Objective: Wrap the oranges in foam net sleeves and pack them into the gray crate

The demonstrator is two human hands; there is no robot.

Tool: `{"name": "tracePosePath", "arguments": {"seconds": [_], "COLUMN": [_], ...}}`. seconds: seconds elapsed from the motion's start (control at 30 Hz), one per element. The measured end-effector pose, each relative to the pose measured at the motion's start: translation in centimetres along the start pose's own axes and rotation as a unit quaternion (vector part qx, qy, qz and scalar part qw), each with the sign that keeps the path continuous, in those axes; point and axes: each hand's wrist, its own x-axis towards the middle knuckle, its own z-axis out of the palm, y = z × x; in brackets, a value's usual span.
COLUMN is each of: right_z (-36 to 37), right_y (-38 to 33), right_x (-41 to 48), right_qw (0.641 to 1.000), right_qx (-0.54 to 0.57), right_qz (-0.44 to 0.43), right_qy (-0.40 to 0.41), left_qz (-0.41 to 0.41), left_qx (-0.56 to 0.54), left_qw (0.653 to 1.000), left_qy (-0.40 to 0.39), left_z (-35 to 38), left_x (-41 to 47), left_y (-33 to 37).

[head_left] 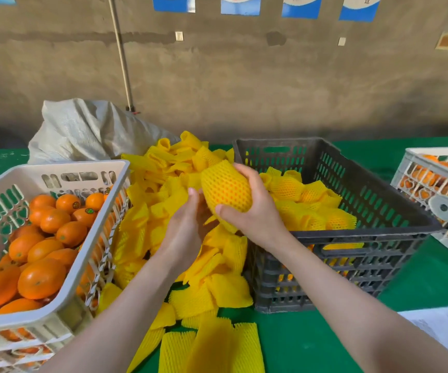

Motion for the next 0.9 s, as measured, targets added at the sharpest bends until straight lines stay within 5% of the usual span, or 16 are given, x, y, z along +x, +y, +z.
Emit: {"name": "tracePosePath", "arguments": {"seconds": [0.13, 0.3, 0.4, 0.53, 0.7, 0.9], "right_z": [-5.7, -12.4, -15.2, -16.5, -14.8, -14.1], "right_y": [2.2, 7.9, 11.7, 16.2, 20.8, 24.5], "right_x": [2.4, 8.4, 11.6, 15.0, 17.3, 17.1], "right_qw": [0.993, 0.972, 0.956, 0.929, 0.914, 0.873], "right_qx": [0.010, -0.099, -0.182, -0.277, -0.315, -0.334], "right_qz": [0.042, 0.138, 0.198, 0.238, 0.249, 0.355], "right_qy": [0.110, 0.164, 0.113, 0.055, 0.049, 0.019], "left_qz": [0.137, 0.232, 0.186, 0.113, 0.137, 0.141], "left_qx": [0.233, 0.583, 0.736, 0.819, 0.759, 0.717], "left_qw": [0.961, 0.773, 0.638, 0.540, 0.627, 0.675], "left_qy": [0.064, -0.093, -0.133, -0.158, -0.109, -0.099], "left_z": [4.2, 9.5, 11.9, 11.9, 11.4, 11.4], "left_x": [2.8, 7.9, 10.8, 11.9, 12.0, 11.9], "left_y": [-1.4, -2.9, -4.0, -6.2, -6.3, -6.2]}}
